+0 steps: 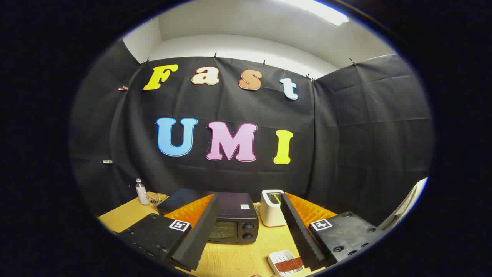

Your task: Open the toaster oven, put the food inside, and close the toaster oven door.

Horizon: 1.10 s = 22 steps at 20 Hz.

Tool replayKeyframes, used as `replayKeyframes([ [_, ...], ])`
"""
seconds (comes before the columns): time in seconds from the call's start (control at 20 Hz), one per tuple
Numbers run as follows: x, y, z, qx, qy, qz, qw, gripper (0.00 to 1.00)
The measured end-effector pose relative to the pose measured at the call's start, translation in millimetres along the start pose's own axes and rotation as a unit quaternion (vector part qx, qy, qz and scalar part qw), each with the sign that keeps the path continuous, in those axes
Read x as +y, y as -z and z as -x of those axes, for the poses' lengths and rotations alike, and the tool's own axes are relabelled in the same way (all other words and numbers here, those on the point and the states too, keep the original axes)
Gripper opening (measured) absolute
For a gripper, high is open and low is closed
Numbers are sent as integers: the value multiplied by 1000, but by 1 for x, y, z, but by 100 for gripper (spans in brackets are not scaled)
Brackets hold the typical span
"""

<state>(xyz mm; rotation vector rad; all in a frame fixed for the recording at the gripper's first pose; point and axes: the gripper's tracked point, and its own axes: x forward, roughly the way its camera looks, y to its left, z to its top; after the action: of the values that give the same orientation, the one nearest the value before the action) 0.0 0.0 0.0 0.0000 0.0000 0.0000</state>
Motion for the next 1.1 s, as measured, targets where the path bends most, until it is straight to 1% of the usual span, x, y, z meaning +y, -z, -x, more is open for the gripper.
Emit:
replayKeyframes([
  [0.75, 20, 12, 5, 19, -17, 1, 1000, 97],
  [1.1, 35, 19, 2, 29, -33, -2, 999, 97],
])
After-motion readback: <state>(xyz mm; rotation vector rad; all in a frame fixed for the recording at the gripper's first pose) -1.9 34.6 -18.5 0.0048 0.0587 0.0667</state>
